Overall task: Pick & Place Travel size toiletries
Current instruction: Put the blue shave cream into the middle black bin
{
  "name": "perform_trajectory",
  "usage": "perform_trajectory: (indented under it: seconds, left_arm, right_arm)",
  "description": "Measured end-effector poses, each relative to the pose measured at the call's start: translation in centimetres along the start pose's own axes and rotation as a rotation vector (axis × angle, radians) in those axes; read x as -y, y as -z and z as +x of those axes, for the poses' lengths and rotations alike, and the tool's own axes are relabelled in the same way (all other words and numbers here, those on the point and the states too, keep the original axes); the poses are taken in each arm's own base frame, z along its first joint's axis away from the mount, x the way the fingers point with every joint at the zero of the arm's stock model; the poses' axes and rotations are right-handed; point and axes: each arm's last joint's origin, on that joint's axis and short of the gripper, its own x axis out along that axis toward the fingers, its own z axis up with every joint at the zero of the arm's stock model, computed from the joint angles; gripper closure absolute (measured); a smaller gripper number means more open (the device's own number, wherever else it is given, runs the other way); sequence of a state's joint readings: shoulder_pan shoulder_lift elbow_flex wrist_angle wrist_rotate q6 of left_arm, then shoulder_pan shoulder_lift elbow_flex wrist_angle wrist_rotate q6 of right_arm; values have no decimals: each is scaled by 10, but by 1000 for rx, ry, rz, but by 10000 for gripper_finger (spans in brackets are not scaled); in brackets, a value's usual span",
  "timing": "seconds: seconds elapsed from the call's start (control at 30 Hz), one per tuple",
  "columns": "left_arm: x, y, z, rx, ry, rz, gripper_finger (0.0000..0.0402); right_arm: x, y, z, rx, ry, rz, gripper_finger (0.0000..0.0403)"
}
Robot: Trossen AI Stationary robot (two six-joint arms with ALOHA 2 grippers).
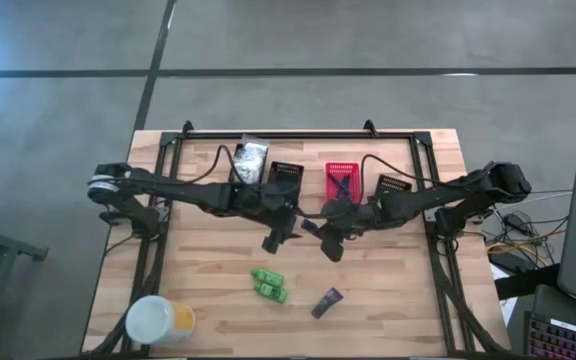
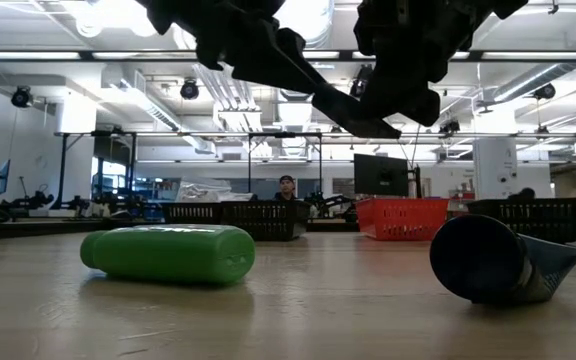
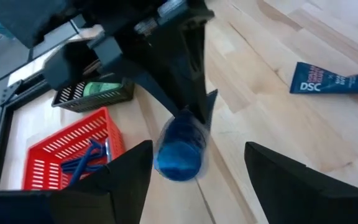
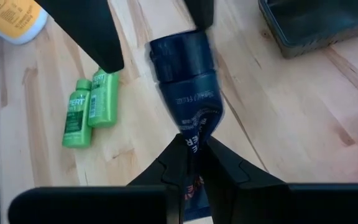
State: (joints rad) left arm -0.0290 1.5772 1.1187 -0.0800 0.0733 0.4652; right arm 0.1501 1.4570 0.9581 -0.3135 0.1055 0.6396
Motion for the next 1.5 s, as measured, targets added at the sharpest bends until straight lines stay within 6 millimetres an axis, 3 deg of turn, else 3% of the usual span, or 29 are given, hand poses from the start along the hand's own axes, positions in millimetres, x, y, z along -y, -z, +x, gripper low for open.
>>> perform_trajectory:
  seconds: [0.57,1.03,1.5]
  left_arm:
    - [-3,2,4,2,14,-20,147]
    - [-3,2,7,10,6,-20,216]
    - [-4,2,7,13,2,-38,237]
  right_arm:
    - [0,-1,0,7,-5,-3,366]
    - [-1,-1,0,7,-5,-4,366]
    - [0,-1,0,20,12,-4,366]
